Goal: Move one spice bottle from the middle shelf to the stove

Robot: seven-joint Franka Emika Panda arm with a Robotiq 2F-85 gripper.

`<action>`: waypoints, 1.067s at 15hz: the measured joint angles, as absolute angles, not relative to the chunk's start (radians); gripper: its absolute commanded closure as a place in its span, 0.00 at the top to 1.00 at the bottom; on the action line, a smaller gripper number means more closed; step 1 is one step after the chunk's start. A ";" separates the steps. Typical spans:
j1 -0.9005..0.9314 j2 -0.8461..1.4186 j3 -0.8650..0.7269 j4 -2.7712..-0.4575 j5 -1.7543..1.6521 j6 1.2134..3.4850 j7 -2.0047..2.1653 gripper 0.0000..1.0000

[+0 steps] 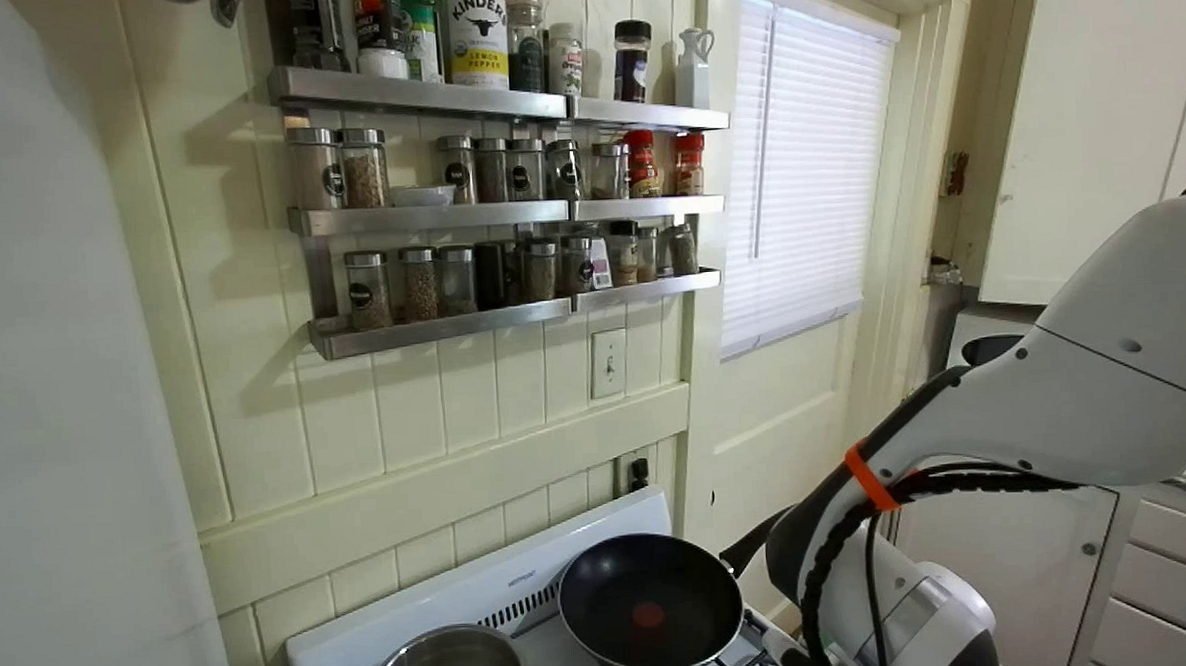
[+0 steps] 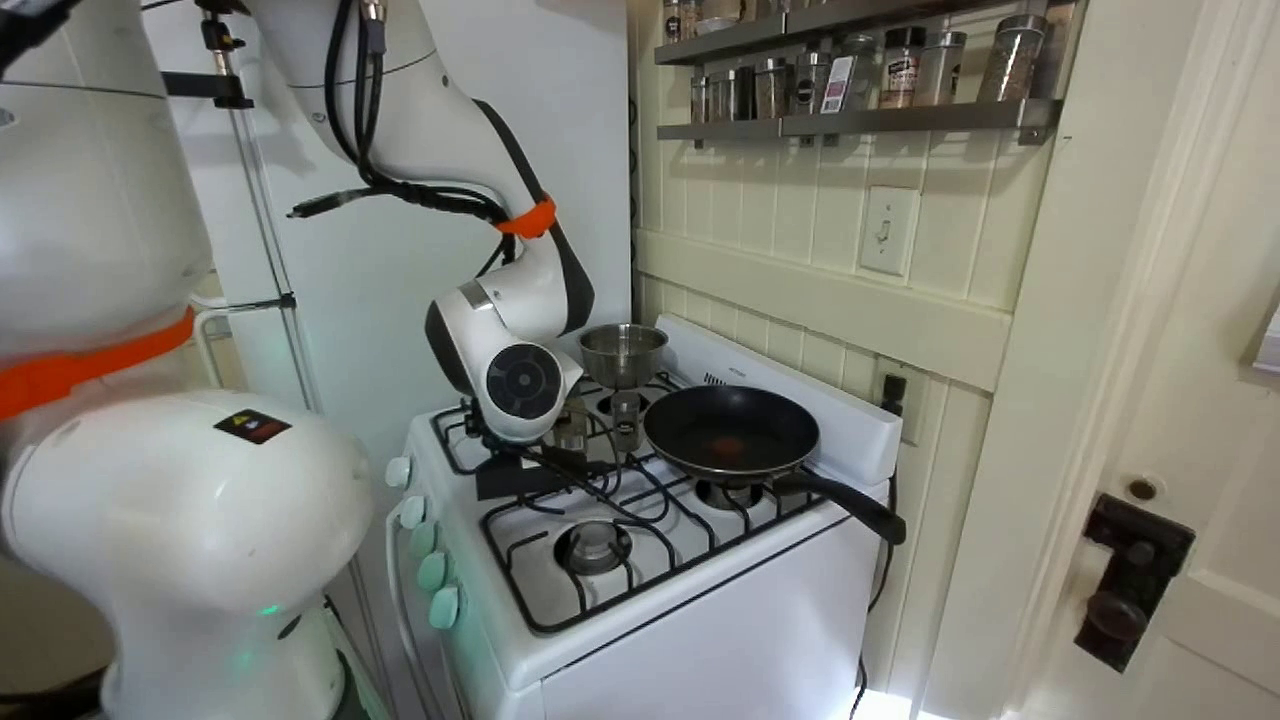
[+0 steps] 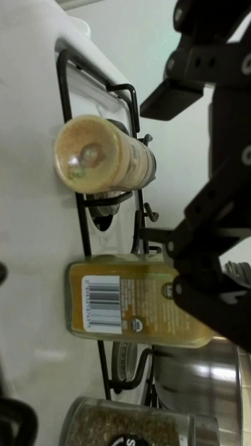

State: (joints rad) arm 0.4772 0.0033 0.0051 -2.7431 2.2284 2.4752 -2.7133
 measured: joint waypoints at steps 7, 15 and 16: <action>0.376 -0.076 0.184 -2.741 2.201 2.489 -2.592 1.00; 0.431 -0.241 0.239 -2.741 1.980 2.686 -2.099 1.00; 0.452 -0.250 0.227 -2.741 1.949 2.704 -2.032 1.00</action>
